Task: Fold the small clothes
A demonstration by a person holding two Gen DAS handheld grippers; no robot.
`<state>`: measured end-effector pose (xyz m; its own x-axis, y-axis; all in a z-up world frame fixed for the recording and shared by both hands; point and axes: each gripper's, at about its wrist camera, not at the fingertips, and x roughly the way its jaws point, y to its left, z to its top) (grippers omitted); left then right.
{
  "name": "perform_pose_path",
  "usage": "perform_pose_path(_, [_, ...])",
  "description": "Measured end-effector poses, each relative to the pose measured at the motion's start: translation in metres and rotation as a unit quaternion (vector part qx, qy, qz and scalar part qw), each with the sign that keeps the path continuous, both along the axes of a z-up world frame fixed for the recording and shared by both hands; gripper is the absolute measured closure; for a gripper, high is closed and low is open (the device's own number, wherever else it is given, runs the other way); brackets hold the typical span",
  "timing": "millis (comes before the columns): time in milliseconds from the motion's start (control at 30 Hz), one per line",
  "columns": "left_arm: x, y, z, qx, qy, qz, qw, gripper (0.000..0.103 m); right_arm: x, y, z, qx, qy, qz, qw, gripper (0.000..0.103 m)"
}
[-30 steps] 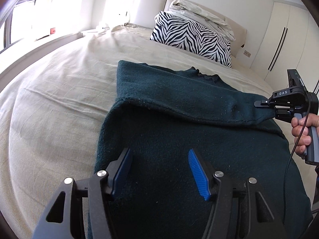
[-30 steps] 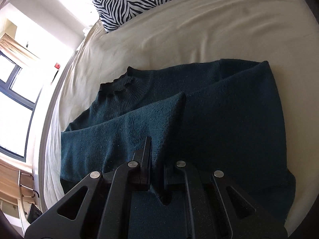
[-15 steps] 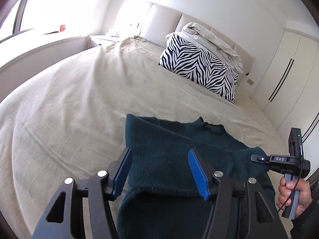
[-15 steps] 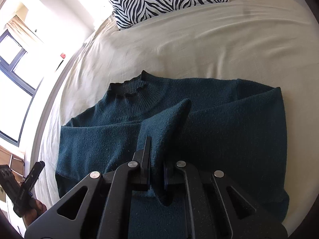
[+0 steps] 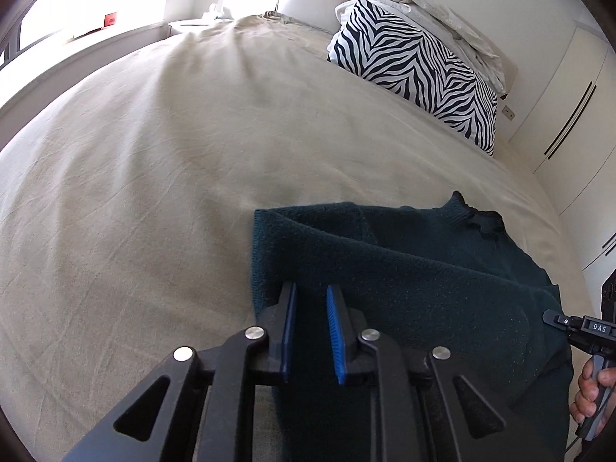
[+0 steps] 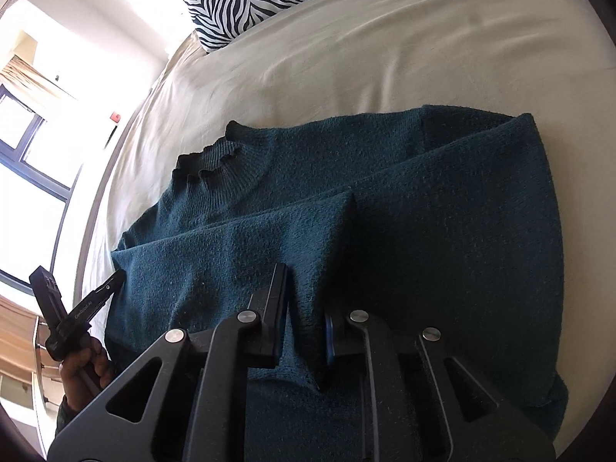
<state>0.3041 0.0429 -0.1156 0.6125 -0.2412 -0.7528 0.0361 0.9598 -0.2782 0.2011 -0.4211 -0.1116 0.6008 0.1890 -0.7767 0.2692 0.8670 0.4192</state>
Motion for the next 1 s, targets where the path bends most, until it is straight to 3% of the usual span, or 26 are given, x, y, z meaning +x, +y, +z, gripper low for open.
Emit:
perform_pose_path(133, [-0.003, 0.001, -0.002, 0.01, -0.004, -0.007, 0.9999, 0.087, -0.008, -0.006, 0.011, 0.014, -0.001, -0.033, 0.999, 0.076])
perform_pose_path(200, [-0.002, 0.003, 0.0, 0.008, -0.003, -0.006, 0.9999, 0.088, -0.016, -0.005, 0.022, 0.031, -0.032, -0.034, 0.998, 0.046])
perform_pose_path(267, [-0.003, 0.007, 0.001, 0.001, -0.001, -0.003, 1.0, 0.09, -0.025, -0.003, 0.031, 0.047, -0.063, -0.035, 0.996, 0.039])
perform_pose_path(367, [-0.003, 0.016, 0.008, -0.017, 0.002, 0.009, 0.9998, 0.09, -0.031, 0.0, 0.041, 0.073, -0.093, -0.009, 0.993, 0.039])
perform_pose_path(467, [-0.001, 0.021, 0.026, -0.027, -0.02, 0.022, 0.9992, 0.076, -0.03, 0.001, 0.04, 0.122, -0.108, 0.026, 0.986, 0.039])
perform_pose_path(567, [0.013, 0.017, 0.031, -0.071, -0.021, 0.0, 0.9972, 0.074, -0.023, 0.004, 0.028, 0.173, -0.113, 0.042, 0.978, 0.039])
perform_pose_path(633, [0.024, 0.012, 0.023, -0.081, -0.005, -0.011, 0.9967, 0.073, -0.016, 0.007, 0.014, 0.202, -0.11, 0.049, 0.972, 0.039])
perform_pose_path(700, [0.03, 0.01, 0.005, -0.069, 0.018, -0.011, 0.9974, 0.075, -0.008, 0.006, -0.003, 0.228, -0.097, 0.044, 0.968, 0.039])
perform_pose_path(800, [0.012, 0.009, 0.005, -0.06, 0.003, -0.023, 0.998, 0.075, -0.006, 0.001, -0.022, 0.24, -0.082, 0.034, 0.967, 0.041])
perform_pose_path(1000, [-0.041, -0.007, 0.01, 0.017, -0.023, -0.062, 0.9976, 0.071, -0.029, -0.004, -0.02, 0.245, -0.091, 0.022, 0.965, 0.041])
